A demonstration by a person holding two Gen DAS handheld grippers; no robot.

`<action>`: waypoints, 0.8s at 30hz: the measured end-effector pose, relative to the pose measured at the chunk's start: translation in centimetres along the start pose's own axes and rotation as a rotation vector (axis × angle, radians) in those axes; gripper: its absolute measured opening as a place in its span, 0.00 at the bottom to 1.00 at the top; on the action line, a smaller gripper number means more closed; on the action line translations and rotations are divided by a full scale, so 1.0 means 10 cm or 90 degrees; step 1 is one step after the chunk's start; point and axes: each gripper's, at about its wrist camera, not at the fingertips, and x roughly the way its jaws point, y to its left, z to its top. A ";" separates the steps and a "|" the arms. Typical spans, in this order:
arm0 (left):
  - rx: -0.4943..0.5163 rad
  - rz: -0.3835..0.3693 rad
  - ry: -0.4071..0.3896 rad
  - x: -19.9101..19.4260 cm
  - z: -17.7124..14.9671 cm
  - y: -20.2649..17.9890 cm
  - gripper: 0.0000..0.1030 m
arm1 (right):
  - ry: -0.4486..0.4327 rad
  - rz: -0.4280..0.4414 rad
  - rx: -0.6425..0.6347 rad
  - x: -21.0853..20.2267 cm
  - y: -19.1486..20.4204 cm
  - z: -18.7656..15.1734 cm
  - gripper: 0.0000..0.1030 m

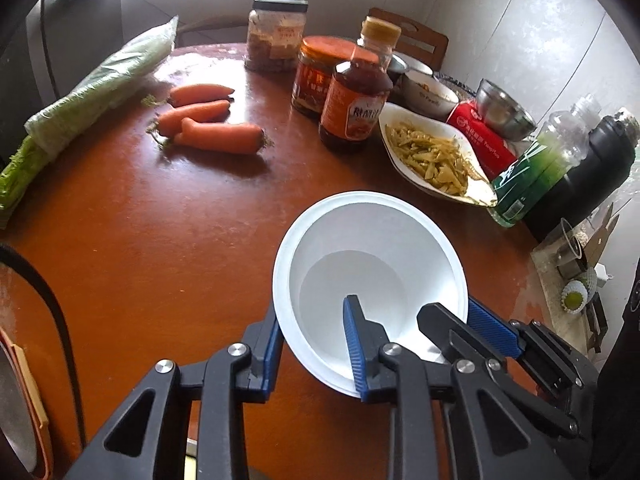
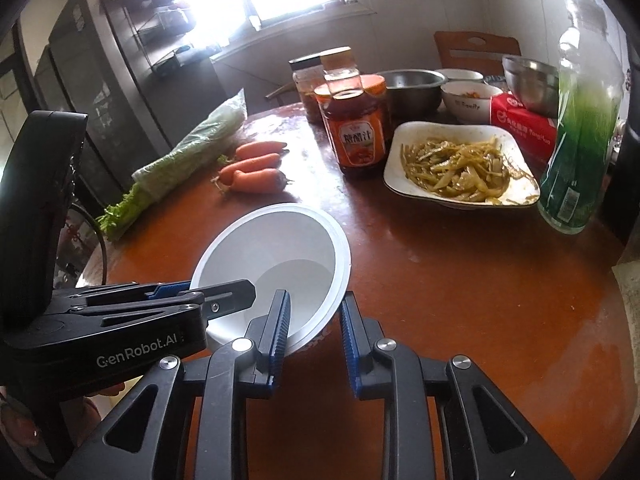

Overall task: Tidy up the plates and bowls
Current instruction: 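Grasp the rim of the red-printed white bowl with the right tool, then lift the white bowl with the right tool over the yellow bowl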

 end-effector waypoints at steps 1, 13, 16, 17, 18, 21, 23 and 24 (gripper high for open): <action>0.002 0.004 -0.009 -0.05 -0.01 0.00 0.28 | -0.003 0.003 0.001 -0.02 0.02 0.00 0.26; 0.001 0.008 -0.060 -0.45 -0.17 0.13 0.28 | -0.034 0.007 -0.033 -0.25 0.34 -0.02 0.26; 0.003 0.007 -0.074 -0.56 -0.22 0.17 0.28 | -0.044 0.007 -0.046 -0.33 0.45 -0.04 0.26; 0.004 0.007 -0.077 -0.58 -0.24 0.18 0.28 | -0.046 0.007 -0.049 -0.35 0.48 -0.05 0.26; 0.004 0.009 -0.082 -0.62 -0.26 0.20 0.28 | -0.049 0.006 -0.053 -0.37 0.52 -0.06 0.26; 0.003 0.009 -0.092 -0.71 -0.30 0.24 0.28 | -0.055 0.009 -0.059 -0.42 0.61 -0.09 0.26; 0.002 0.009 -0.101 -0.79 -0.32 0.28 0.28 | -0.062 0.011 -0.062 -0.46 0.68 -0.10 0.26; 0.001 0.009 -0.106 -0.83 -0.34 0.30 0.28 | -0.063 0.012 -0.063 -0.47 0.70 -0.10 0.26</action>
